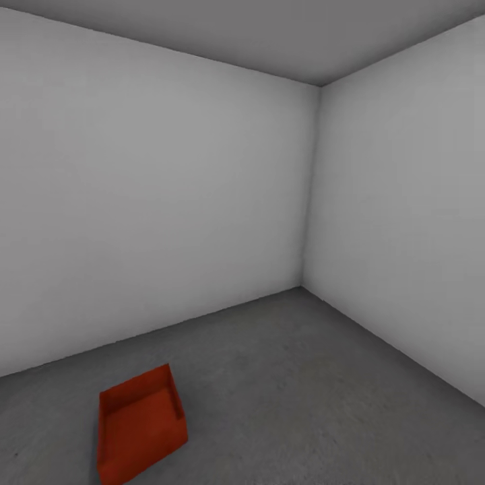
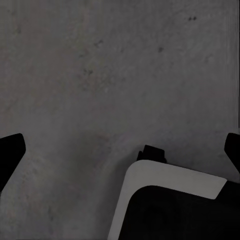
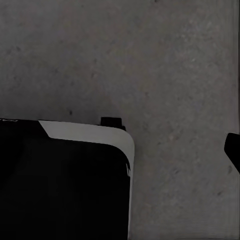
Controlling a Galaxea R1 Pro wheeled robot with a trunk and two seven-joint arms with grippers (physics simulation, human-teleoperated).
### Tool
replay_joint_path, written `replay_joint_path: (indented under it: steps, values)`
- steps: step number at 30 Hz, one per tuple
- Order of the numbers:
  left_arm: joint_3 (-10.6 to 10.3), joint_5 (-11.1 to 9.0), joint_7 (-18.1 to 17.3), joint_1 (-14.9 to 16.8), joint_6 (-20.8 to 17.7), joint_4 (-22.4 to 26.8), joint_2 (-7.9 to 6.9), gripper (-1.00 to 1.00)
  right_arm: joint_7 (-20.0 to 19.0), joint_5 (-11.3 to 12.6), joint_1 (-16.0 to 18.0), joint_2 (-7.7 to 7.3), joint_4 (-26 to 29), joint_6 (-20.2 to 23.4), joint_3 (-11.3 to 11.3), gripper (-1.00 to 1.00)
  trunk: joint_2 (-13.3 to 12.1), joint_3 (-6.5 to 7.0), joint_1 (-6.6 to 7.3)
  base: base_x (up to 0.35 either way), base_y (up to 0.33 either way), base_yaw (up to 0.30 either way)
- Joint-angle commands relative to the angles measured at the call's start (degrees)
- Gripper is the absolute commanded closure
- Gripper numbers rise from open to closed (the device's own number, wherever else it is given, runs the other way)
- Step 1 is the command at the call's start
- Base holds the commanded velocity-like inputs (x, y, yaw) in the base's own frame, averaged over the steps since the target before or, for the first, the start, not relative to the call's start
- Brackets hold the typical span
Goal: Move the two storage containers from the living room to the garage. In the garage, place one container on the floor and stack the other container on top of it (either order is fine).
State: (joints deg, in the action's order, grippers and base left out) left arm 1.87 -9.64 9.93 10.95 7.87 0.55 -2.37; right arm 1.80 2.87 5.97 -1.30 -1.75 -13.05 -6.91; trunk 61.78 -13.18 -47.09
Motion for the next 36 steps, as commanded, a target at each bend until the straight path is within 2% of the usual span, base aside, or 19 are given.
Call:
replay_joint_path:
  steps: [1,19,36]
  values:
    - [0.1,-0.3,0.0,0.0,0.2,0.0,0.00,-1.00,0.1,0.3,0.1,0.02,-0.2,-0.3,-0.5,-1.00,0.0,-0.04,0.00,0.000,0.000,-0.287]
    - [0.1,-0.3,0.0,0.0,0.2,0.0,0.00,-1.00,0.1,0.1,0.1,-0.06,-0.2,-0.3,-0.5,-1.00,0.0,0.64,0.00,0.000,0.000,-0.282]
    - [0.1,-0.3,0.0,0.0,0.2,0.0,0.00,-1.00,0.2,0.1,0.1,0.02,-0.2,0.3,-0.6,-1.00,0.0,0.66,0.00,0.000,0.000,-0.285]
